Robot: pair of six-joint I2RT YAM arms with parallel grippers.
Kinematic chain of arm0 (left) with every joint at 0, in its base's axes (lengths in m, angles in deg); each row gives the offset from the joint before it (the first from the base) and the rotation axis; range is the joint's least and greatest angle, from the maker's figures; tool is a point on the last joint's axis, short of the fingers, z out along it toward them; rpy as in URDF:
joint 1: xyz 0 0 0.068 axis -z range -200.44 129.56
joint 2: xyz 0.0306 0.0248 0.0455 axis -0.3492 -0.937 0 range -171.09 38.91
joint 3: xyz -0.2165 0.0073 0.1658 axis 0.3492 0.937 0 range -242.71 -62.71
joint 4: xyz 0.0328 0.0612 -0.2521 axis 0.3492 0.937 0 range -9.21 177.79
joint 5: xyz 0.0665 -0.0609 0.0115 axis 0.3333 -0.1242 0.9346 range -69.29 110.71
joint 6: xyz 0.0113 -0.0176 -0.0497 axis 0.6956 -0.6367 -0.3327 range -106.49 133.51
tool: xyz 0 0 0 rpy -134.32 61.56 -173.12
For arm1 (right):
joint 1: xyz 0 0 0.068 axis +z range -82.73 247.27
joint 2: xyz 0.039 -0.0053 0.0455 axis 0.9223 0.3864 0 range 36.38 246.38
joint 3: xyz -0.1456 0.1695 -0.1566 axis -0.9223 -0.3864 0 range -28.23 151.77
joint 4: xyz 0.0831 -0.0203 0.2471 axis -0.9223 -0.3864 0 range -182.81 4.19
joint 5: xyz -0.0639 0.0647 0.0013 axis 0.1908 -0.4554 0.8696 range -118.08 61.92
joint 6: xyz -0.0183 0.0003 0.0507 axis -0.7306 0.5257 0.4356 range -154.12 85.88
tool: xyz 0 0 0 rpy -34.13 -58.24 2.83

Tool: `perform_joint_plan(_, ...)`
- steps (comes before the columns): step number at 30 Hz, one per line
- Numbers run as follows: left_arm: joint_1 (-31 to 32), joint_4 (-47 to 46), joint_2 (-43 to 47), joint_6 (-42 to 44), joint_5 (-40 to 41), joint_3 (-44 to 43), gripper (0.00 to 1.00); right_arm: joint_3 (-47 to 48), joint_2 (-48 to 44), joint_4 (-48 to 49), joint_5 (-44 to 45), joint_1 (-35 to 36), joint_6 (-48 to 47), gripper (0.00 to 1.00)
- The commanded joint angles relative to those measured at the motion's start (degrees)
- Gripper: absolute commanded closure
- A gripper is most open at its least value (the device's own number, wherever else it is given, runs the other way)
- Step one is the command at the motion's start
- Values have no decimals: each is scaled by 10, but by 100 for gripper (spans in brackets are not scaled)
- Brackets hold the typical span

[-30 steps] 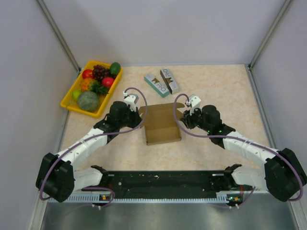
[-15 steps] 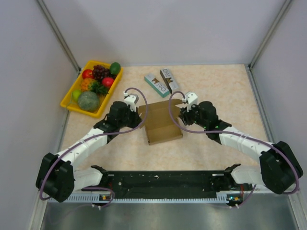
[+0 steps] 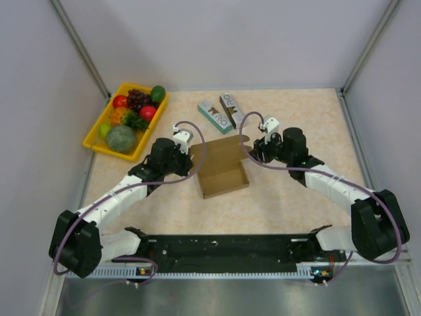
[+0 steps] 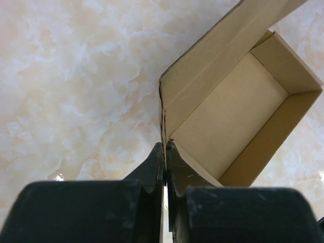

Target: Fold the paper box

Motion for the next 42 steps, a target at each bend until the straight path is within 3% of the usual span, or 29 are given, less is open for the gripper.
perform_joint_plan(1,2,6,0,27,12,-31,100,57,14,-29,-128,-27,-21,52)
perform_joint_plan(15,2,6,-9,25,3,-37,100,69,60,-20,-162,-23,-10,62)
perform_joint_plan(17,2,8,-9,27,4,-36,100,71,63,-24,-121,-21,-17,63)
perform_joint_plan(21,3,11,-4,29,7,-35,100,42,42,7,-58,-31,-2,45)
perform_joint_plan(28,3,11,-3,28,2,-39,100,58,48,-18,-97,-40,-16,41)
perform_joint_plan(31,3,10,-3,28,1,-43,100,76,65,-32,-151,-38,-17,46)
perform_joint_plan(36,2,9,-5,27,0,-46,100,64,70,-20,-156,-16,-6,60)
perform_joint_plan(42,3,8,-6,18,6,-44,100,32,34,25,-96,0,30,78)
